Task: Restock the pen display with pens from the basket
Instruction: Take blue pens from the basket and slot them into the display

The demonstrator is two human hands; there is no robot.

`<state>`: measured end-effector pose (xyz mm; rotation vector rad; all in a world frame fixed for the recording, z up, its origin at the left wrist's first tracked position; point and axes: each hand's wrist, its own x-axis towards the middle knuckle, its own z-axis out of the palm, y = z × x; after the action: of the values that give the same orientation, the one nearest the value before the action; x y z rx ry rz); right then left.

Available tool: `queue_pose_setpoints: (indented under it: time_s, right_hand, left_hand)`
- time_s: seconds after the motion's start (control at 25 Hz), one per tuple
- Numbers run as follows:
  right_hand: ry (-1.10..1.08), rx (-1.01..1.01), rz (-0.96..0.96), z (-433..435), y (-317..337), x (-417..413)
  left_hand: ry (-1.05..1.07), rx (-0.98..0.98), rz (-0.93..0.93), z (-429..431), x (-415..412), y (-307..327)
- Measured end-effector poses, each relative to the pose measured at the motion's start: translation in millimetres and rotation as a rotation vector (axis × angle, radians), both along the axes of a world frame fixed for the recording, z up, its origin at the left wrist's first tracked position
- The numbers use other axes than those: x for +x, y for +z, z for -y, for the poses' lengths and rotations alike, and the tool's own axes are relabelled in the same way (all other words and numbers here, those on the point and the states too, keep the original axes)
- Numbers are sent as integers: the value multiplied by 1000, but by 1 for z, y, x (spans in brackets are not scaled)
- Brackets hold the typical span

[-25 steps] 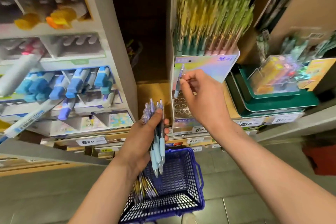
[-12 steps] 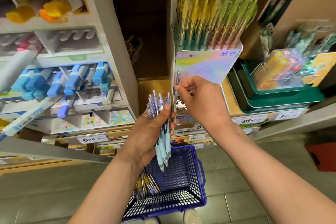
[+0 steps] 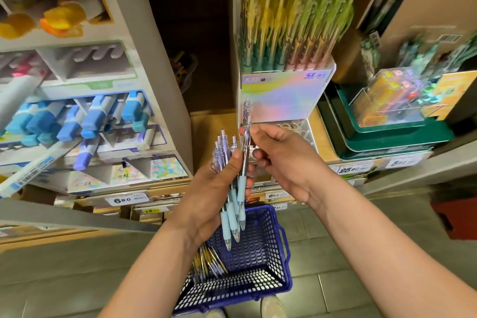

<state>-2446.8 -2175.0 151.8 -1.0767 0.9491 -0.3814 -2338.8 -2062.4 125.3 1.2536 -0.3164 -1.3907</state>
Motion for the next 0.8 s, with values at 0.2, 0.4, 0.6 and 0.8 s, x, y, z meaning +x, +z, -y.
queue_pose_setpoints:
  time_s: [0.2, 0.4, 0.6, 0.8]
  right_hand:
    - [31, -162, -30, -10, 5, -7]
    - [-97, -311, 0, 16, 26, -16]
    - [-297, -680, -52, 42, 40, -19]
    - [-286, -897, -170, 37, 27, -5]
  left_hand:
    - [77, -40, 80, -1, -6, 3]
    - [160, -12, 6, -2, -3, 1]
    - [140, -18, -120, -7, 0, 0]
    - [143, 5, -152, -2, -2, 3]
